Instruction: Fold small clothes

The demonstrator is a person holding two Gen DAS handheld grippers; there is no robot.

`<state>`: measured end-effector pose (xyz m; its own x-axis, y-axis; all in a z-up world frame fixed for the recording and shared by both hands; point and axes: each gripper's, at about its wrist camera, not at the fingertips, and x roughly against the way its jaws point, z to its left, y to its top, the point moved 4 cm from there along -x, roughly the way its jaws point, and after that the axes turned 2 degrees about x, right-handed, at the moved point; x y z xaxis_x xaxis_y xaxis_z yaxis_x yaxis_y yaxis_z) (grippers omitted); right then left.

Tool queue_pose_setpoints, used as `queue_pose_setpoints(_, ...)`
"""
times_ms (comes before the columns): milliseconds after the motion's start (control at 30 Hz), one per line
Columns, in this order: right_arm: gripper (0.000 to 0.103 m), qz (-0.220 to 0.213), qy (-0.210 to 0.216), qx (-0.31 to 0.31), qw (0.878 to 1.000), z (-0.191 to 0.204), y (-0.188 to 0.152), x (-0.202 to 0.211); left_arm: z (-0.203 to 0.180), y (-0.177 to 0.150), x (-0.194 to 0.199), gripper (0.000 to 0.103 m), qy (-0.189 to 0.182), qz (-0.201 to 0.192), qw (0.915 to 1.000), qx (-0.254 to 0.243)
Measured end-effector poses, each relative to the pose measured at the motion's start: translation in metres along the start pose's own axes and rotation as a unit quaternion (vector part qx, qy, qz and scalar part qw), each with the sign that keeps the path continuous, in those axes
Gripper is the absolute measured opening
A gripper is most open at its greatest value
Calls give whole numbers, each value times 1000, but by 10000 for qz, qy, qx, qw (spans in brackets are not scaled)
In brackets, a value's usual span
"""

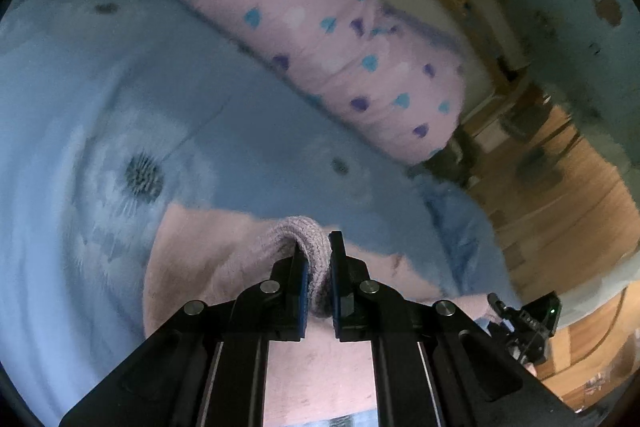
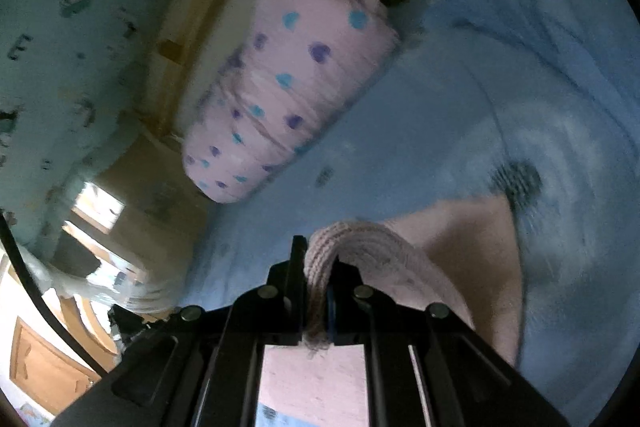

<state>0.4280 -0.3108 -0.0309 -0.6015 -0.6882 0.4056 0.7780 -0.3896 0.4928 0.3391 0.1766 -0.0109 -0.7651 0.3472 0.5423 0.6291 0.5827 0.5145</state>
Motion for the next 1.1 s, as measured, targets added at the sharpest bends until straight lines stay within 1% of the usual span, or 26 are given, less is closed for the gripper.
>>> queue_pose_setpoints(33,8,95,-88,-53,9999,-8,-6,-5,4,-4,-5,2,93,66,9999,16)
queue_pose_setpoints(100,8,210,-220,-128,9995,-18,-12,-10,9,-7,-9,2,132,114,9998,49)
queue_pose_setpoints(333,8,277,-276,-159,9991,-27,-16,-11,13,-8,-12,2,179,137,9997,63)
queue_pose_setpoints(400,8,318,-301,-197,9988,-30,-17,-13,16,-8,-15,2,243,177,9995,111)
queue_pose_setpoints(500,11,399,-411,-301,9979,-36,-21,-17,26,-9,-19,2,369,256,9986,265)
queue_pose_setpoints(533,13,387,-444,-354,9976,-38,-21,-18,29,-9,-20,3,360,272,9985,311)
queue_pose_setpoints(600,24,372,-331,-513,9974,-44,-22,-18,33,-9,-21,3,302,327,9981,428)
queue_pose_setpoints(667,58,286,-152,-781,9964,-50,-21,-14,37,-8,-20,4,273,359,9975,544)
queue_pose_setpoints(733,69,67,-42,-993,9950,-54,-20,-8,40,-6,-16,6,225,310,9973,631)
queue_pose_setpoints(800,70,-73,17,-1092,9940,-55,-18,-3,40,-4,-13,13,231,229,9972,666)
queue_pose_setpoints(867,70,-140,46,-1102,9938,-54,-15,2,43,-1,-9,15,286,169,9971,681)
queue_pose_setpoints(933,70,-163,-13,-1068,9941,-53,-14,4,48,2,-5,16,393,139,9966,706)
queue_pose_setpoints(1000,70,-236,-167,-945,9951,-50,-11,10,54,5,1,16,599,35,9957,702)
queue_pose_setpoints(1033,70,-271,-355,-837,9955,-48,-9,13,55,5,2,16,713,-5,9953,663)
queue_pose_setpoints(1100,70,-344,-668,-560,9956,-45,-5,21,52,-1,0,16,907,75,9947,480)
